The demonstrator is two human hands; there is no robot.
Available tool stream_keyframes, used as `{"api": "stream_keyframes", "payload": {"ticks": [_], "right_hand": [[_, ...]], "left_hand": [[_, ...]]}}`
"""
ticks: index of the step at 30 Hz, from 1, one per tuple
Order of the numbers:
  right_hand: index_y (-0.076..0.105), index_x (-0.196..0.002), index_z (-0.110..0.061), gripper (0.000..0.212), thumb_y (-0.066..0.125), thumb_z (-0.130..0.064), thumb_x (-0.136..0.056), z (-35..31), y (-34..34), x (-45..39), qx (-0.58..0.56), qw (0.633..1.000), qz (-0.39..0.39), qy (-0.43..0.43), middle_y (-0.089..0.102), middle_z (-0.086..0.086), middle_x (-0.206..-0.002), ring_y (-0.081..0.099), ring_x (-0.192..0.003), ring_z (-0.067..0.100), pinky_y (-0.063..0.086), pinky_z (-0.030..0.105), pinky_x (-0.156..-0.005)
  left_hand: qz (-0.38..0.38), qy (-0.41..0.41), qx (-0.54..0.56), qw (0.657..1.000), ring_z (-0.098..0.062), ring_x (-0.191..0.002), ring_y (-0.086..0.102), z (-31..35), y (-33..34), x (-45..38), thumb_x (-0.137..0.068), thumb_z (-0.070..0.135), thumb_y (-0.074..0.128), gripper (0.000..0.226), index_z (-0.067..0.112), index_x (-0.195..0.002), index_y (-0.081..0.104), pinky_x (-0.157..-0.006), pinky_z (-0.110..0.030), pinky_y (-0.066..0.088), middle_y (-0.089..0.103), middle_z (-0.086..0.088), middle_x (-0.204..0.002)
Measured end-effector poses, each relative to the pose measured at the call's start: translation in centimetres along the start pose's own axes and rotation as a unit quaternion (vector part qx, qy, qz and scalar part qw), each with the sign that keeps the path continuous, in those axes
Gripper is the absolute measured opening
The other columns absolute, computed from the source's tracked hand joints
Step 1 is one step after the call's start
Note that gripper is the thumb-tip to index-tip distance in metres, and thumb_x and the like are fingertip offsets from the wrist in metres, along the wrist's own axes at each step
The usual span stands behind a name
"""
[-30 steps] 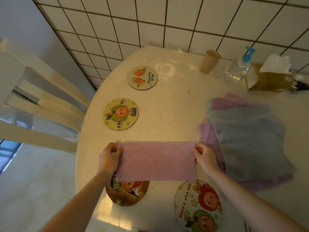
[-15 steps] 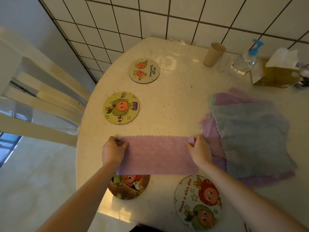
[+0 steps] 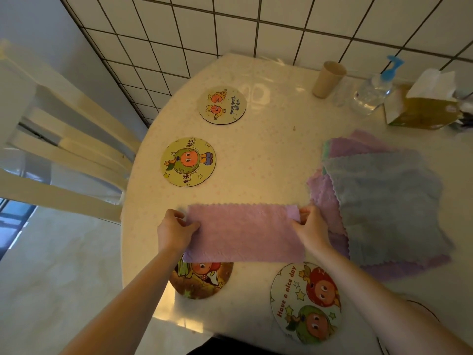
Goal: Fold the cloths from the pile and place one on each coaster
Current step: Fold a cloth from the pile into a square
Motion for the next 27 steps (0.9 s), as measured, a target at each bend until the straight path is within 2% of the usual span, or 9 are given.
{"api": "stream_keyframes", "payload": {"ticks": [4, 7, 10, 12, 16, 22, 24, 25, 27], "right_hand": [[0.050, -0.098, -0.018, 0.020, 0.065, -0.020, -0.086, 2.0, 0.1, 2.0, 0.009, 0.999, -0.037, 0.018, 0.057, -0.009, -0.083, 0.060, -0.082, 0.015, 0.042, 0.025, -0.067], [0.056, -0.087, -0.020, 0.011, 0.066, -0.024, -0.086, 2.5, 0.3, 3.5, 0.022, 0.998, -0.060, -0.006, 0.058, -0.010, -0.076, 0.055, -0.070, 0.006, 0.041, 0.020, -0.059], [0.062, -0.078, -0.006, 0.019, 0.068, -0.023, -0.084, 2.9, 0.5, 4.3, 0.042, 0.997, -0.065, -0.025, 0.066, 0.006, -0.074, 0.060, -0.066, 0.020, 0.042, 0.022, -0.057], [0.062, -0.075, -0.006, 0.021, 0.066, -0.025, -0.084, 3.4, 0.7, 4.7, 0.047, 0.996, -0.077, -0.027, 0.066, 0.007, -0.073, 0.063, -0.071, 0.024, 0.045, 0.028, -0.061], [0.063, -0.091, -0.015, 0.014, 0.066, -0.028, -0.085, 4.4, 0.7, 5.3, 0.014, 0.995, -0.099, -0.028, 0.068, -0.004, -0.086, 0.063, -0.082, 0.012, 0.052, 0.033, -0.075], [0.056, -0.081, -0.016, 0.012, 0.063, -0.023, -0.089, 4.2, 0.4, 5.9, 0.012, 0.992, -0.117, -0.051, 0.060, -0.004, -0.072, 0.054, -0.064, 0.005, 0.036, 0.009, -0.053], [0.059, -0.080, -0.011, 0.015, 0.063, -0.023, -0.089, 3.8, 0.2, 5.4, 0.017, 0.993, -0.101, -0.055, 0.064, 0.004, -0.074, 0.062, -0.070, 0.018, 0.045, 0.018, -0.059], [0.062, -0.086, -0.010, 0.015, 0.062, -0.024, -0.088, 3.6, 0.3, 5.3, 0.026, 0.994, -0.093, -0.059, 0.067, 0.006, -0.080, 0.065, -0.077, 0.023, 0.049, 0.026, -0.066], [0.063, -0.105, -0.013, 0.022, 0.058, -0.028, -0.091, 2.8, 0.3, 4.9, 0.025, 0.994, -0.085, -0.057, 0.067, 0.003, -0.090, 0.065, -0.085, 0.023, 0.050, 0.031, -0.071]], "left_hand": [[0.002, 0.026, 0.009, 1.000, -0.022, -0.083, 0.059, -0.3, -0.7, 1.1, -0.076, 0.026, 0.080, 0.048, 0.011, -0.114, 0.054, -0.063, -0.027, 0.043, 0.062, -0.004, -0.092], [-0.024, 0.022, 0.003, 0.999, -0.021, -0.083, 0.060, -1.3, -0.7, 2.1, -0.075, 0.028, 0.081, 0.053, 0.014, -0.117, 0.051, -0.059, -0.025, 0.046, 0.061, 0.000, -0.091], [-0.059, 0.004, -0.009, 0.998, -0.019, -0.081, 0.059, -3.0, -0.2, 3.2, -0.070, 0.028, 0.084, 0.053, 0.014, -0.111, 0.053, -0.058, -0.023, 0.045, 0.060, 0.002, -0.087], [-0.063, -0.002, -0.005, 0.998, -0.019, -0.082, 0.059, -3.8, -0.1, 3.7, -0.067, 0.026, 0.086, 0.053, 0.014, -0.107, 0.054, -0.061, -0.026, 0.046, 0.060, 0.004, -0.085], [-0.054, -0.004, 0.007, 0.998, -0.019, -0.081, 0.057, -4.7, -0.3, 4.4, -0.065, 0.021, 0.088, 0.050, 0.014, -0.102, 0.055, -0.065, -0.029, 0.045, 0.057, 0.009, -0.078], [-0.053, 0.024, 0.026, 0.998, -0.021, -0.084, 0.061, -5.8, -0.6, 4.7, -0.069, 0.016, 0.085, 0.035, 0.015, -0.093, 0.060, -0.071, -0.033, 0.050, 0.063, 0.002, -0.086], [-0.049, 0.035, 0.031, 0.998, -0.021, -0.083, 0.061, -5.9, -0.6, 4.8, -0.070, 0.016, 0.084, 0.033, 0.014, -0.093, 0.060, -0.067, -0.029, 0.047, 0.063, 0.001, -0.085], [-0.046, 0.037, 0.036, 0.998, -0.021, -0.083, 0.060, -6.0, -0.7, 4.9, -0.071, 0.016, 0.083, 0.032, 0.014, -0.094, 0.061, -0.066, -0.028, 0.045, 0.063, 0.000, -0.085], [-0.046, 0.038, 0.040, 0.997, -0.022, -0.085, 0.060, -6.1, -0.6, 5.0, -0.075, 0.021, 0.079, 0.029, 0.014, -0.097, 0.061, -0.067, -0.028, 0.044, 0.062, 0.000, -0.088]]}}
Point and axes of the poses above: each hand's wrist, its own x-axis away from the middle knuckle, its own y-axis out of the palm, z = x × y, the point moved 7 cm from there along -x, towards the middle knuckle
